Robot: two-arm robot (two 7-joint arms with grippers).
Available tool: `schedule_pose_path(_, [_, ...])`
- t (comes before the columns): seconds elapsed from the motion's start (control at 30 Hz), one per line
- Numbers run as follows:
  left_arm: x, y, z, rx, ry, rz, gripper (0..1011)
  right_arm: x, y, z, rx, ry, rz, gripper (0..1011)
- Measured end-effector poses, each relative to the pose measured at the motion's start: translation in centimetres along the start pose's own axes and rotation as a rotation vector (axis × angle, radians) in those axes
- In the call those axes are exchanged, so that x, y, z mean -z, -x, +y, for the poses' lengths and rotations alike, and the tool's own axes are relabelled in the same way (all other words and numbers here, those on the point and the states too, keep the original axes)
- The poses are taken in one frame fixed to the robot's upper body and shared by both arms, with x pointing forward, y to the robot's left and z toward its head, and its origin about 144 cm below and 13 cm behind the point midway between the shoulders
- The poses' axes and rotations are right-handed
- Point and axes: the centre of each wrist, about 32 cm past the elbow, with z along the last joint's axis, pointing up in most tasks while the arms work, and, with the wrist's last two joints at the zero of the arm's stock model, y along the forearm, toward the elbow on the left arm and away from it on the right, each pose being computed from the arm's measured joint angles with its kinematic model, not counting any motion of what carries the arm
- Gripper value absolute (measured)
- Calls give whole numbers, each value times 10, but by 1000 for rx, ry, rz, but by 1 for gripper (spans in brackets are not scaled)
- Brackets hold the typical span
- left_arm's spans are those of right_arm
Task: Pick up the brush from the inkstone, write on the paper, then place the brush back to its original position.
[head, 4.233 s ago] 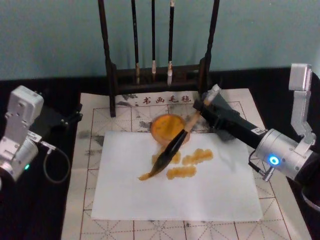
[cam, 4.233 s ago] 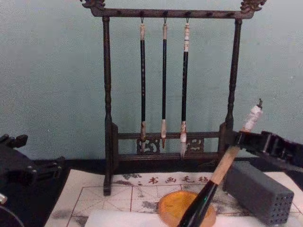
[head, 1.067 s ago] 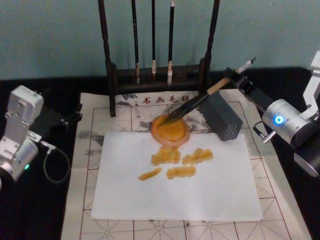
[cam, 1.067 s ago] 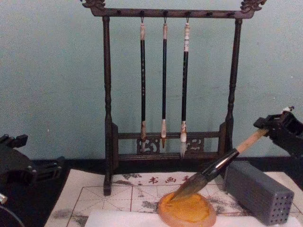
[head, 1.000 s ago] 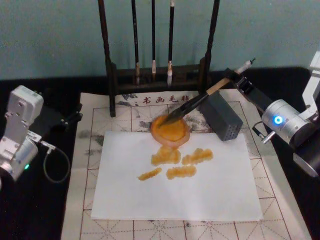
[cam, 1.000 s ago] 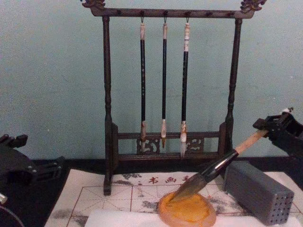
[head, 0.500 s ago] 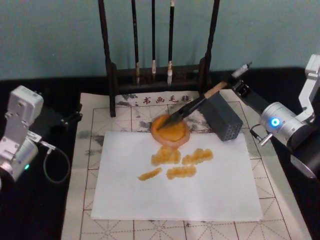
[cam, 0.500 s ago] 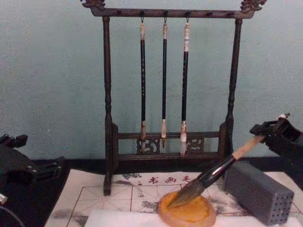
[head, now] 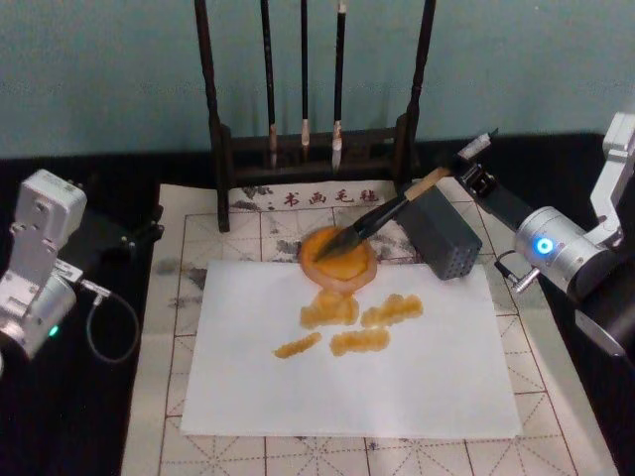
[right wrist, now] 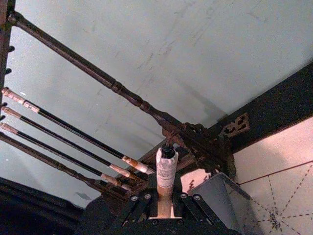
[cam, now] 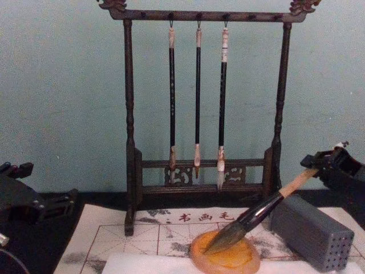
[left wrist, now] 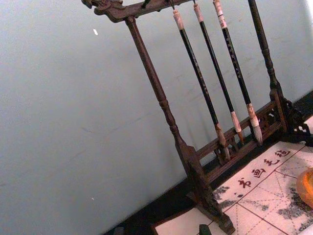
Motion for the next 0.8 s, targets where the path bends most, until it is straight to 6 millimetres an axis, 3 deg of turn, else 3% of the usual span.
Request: schedule_pose_path(0.8, [0,0,0,0,0,0,1001,1,1,-1,9,1,-3,181])
